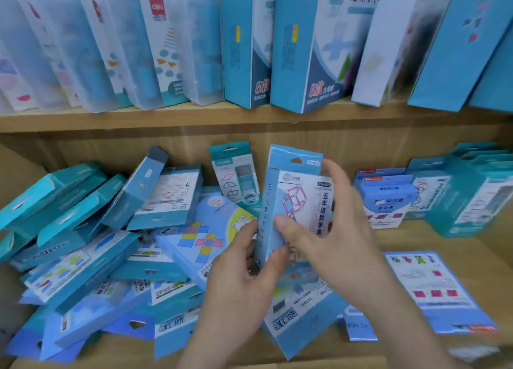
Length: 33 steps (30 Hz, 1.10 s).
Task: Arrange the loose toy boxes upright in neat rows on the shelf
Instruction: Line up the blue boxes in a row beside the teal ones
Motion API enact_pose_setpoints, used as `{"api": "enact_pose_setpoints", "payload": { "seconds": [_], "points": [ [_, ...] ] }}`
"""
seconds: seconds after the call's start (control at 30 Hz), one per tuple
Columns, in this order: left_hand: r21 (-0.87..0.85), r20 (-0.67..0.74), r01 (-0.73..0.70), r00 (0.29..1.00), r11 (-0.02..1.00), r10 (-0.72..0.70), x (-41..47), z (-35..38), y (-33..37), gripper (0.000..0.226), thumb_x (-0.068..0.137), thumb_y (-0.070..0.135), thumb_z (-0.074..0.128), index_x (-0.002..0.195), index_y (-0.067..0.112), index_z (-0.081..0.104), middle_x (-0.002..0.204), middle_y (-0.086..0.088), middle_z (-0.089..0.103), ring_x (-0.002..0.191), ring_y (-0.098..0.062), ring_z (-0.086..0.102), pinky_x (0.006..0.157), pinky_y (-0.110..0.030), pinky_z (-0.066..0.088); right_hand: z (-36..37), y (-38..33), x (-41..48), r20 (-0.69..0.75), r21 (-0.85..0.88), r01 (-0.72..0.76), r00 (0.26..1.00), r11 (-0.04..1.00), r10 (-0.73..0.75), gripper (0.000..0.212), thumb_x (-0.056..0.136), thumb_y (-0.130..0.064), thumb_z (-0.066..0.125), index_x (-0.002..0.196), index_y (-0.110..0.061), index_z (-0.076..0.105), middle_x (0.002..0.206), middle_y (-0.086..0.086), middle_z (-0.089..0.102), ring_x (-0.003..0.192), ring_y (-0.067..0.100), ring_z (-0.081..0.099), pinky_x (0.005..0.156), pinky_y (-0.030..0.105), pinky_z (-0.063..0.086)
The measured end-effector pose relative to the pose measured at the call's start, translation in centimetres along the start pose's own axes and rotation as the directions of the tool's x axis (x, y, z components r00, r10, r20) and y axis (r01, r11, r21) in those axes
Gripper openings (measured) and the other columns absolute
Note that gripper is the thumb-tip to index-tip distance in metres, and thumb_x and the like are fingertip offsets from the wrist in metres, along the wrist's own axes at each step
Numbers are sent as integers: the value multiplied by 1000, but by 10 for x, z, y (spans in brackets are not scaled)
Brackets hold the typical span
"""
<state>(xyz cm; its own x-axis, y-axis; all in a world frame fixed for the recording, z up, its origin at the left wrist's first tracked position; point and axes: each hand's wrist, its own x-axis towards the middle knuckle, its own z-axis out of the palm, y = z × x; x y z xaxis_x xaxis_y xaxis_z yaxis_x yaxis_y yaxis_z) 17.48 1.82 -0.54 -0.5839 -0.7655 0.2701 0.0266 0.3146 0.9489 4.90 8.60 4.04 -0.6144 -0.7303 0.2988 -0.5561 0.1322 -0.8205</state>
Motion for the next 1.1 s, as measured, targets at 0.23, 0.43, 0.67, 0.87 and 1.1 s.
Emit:
{"api": "enact_pose_setpoints", "payload": {
  "seconds": [0.23,0.43,0.67,0.87,1.1],
  "points": [
    [175,107,-3,994,984,-16,-17,50,-1,51,70,43,70,104,68,42,90,32,66,80,3,66,72,-33,56,-38,30,-23,-100,-76,-51,994,996,43,81,59,-57,73,127,-55,29,118,-19,42,104,-11,42,83,23,42],
    [256,237,-69,971,964,6,-12,106,15,52,79,40,69,109,68,37,94,38,60,82,6,61,72,-23,53,-92,65,-22,-230,-62,-67,972,996,51,76,53,-54,76,119,-55,38,115,-22,46,106,-1,52,85,36,51],
    [400,267,-89,963,912,-23,12,189,1,47,87,40,61,123,51,32,100,18,65,89,-4,60,77,-27,48,-155,128,-1,-280,-110,-113,957,987,78,60,56,-64,69,107,-43,45,109,-9,57,92,4,57,75,34,51],
    [512,236,-192,969,837,78,48,246,-10,41,89,23,58,128,35,53,123,17,60,111,-5,55,92,-17,41,-198,173,34,-332,-395,-162,943,904,24,65,61,-50,78,116,-28,49,107,2,50,94,20,52,70,27,36],
    [800,24,-71,996,595,86,128,265,-27,54,86,25,62,136,36,44,145,-7,34,127,-26,31,105,-31,30,-189,212,95,-267,-625,-63,954,778,-138,71,64,-50,77,117,-13,49,110,19,50,101,39,52,82,41,46]
  ]
}}
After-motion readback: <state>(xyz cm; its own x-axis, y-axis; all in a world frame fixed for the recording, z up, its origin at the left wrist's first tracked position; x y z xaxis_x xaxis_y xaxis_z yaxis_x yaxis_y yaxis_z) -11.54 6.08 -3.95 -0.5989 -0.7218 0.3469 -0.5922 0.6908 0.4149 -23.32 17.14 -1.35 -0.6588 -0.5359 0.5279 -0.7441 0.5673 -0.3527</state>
